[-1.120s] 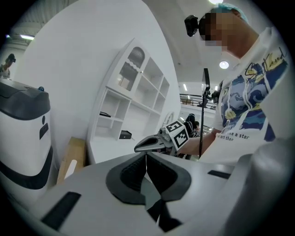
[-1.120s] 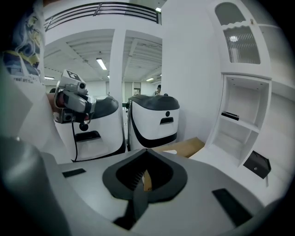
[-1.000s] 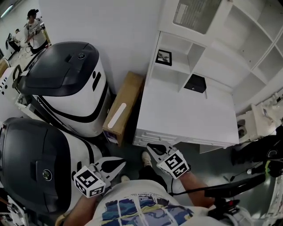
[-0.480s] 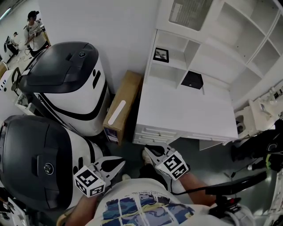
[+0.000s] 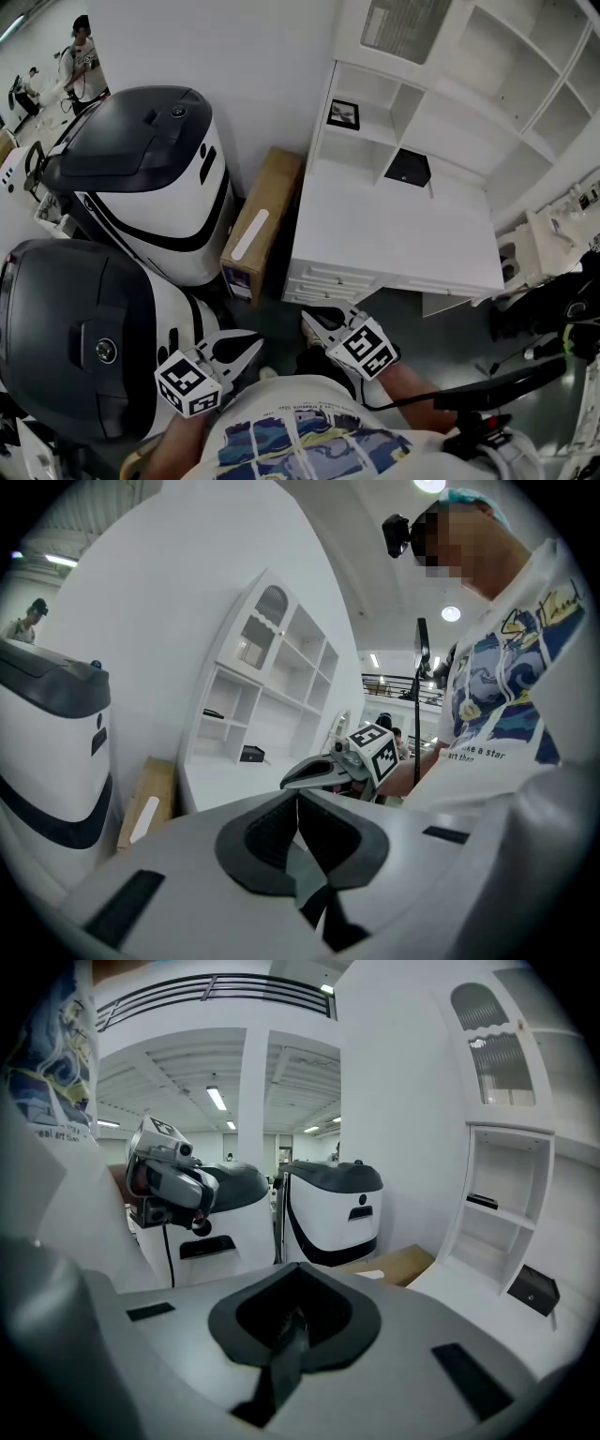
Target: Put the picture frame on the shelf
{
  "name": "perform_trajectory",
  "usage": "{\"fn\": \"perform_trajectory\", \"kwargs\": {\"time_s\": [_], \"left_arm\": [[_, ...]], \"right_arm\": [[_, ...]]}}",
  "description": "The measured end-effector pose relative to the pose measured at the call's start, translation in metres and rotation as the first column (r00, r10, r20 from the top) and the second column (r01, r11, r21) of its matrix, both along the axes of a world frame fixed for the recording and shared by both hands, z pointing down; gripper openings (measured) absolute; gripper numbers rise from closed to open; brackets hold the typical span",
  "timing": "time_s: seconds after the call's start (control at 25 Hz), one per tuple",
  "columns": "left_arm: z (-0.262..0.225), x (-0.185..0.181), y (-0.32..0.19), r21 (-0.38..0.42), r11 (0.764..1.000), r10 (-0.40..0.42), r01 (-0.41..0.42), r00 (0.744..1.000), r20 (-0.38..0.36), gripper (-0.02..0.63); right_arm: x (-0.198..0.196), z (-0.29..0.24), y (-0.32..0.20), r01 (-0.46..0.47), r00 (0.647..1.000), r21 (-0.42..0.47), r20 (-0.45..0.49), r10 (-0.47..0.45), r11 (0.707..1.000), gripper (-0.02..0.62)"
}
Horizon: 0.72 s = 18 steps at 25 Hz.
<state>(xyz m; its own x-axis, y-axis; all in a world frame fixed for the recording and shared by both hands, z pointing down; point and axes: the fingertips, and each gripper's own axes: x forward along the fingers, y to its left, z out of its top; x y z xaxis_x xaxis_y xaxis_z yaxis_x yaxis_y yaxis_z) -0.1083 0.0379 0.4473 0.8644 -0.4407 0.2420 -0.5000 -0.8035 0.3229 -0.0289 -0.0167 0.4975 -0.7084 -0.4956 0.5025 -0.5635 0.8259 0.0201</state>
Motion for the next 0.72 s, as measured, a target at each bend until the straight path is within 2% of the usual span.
{"fn": "perform_trajectory", "kwargs": {"time_s": [0.72], "left_arm": [[0.003, -0.006, -0.004, -0.011, 1.0, 0.009, -0.009, 1.0, -0.002, 0.014]], "right_arm": [[-0.019, -0.005, -0.002, 0.029, 1.0, 0.001, 0.011, -0.029, 1.0, 0.025]]}}
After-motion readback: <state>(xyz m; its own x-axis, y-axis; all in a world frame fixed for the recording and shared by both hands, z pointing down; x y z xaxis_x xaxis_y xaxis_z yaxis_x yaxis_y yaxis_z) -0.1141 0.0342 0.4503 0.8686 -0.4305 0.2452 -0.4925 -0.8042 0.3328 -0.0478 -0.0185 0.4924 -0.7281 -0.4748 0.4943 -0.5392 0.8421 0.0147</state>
